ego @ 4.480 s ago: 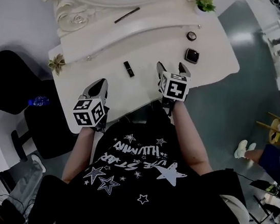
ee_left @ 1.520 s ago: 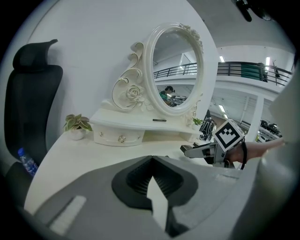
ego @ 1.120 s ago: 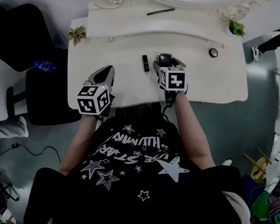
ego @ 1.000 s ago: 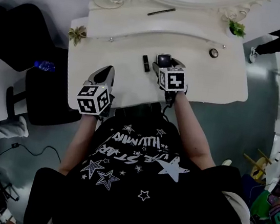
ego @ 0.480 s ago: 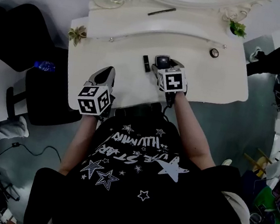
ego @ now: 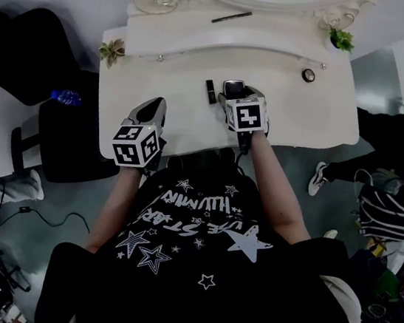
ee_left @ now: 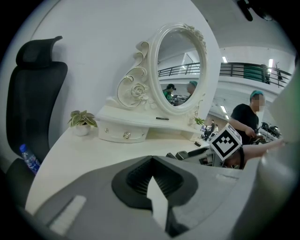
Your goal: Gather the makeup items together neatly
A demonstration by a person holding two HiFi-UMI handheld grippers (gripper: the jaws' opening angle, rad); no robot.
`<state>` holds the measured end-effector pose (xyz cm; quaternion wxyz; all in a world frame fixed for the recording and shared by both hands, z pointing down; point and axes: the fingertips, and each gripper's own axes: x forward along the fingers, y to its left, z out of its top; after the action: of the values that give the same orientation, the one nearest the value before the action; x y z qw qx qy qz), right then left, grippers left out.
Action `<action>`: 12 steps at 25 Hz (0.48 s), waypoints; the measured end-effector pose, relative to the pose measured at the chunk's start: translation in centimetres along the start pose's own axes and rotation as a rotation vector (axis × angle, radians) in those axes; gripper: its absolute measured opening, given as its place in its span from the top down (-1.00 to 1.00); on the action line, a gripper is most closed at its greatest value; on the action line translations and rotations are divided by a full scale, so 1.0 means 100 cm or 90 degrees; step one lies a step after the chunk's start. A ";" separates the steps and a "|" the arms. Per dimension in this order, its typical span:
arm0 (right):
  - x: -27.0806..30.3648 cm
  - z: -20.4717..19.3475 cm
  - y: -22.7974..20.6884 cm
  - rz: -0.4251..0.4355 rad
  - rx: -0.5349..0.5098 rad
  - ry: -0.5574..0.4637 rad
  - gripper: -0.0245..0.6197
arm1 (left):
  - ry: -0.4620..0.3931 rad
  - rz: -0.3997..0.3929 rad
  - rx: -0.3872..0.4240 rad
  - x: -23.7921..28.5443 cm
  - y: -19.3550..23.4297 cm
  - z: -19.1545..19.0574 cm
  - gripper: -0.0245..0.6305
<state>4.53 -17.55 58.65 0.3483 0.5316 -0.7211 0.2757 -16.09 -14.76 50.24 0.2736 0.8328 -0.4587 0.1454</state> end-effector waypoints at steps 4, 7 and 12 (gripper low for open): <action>-0.008 0.004 -0.001 0.005 0.007 -0.010 -0.29 | -0.002 0.000 0.004 0.000 -0.002 0.001 0.92; -0.015 0.009 -0.003 0.014 0.020 -0.026 -0.34 | -0.004 0.000 0.005 0.000 -0.004 0.003 0.92; -0.022 0.014 -0.012 0.019 0.040 -0.050 -0.40 | -0.007 -0.001 0.011 0.003 -0.009 0.008 0.92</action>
<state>5.79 -17.73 56.06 0.2988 0.5419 -0.7331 0.2822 -15.14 -15.05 49.42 0.2641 0.8364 -0.4580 0.1444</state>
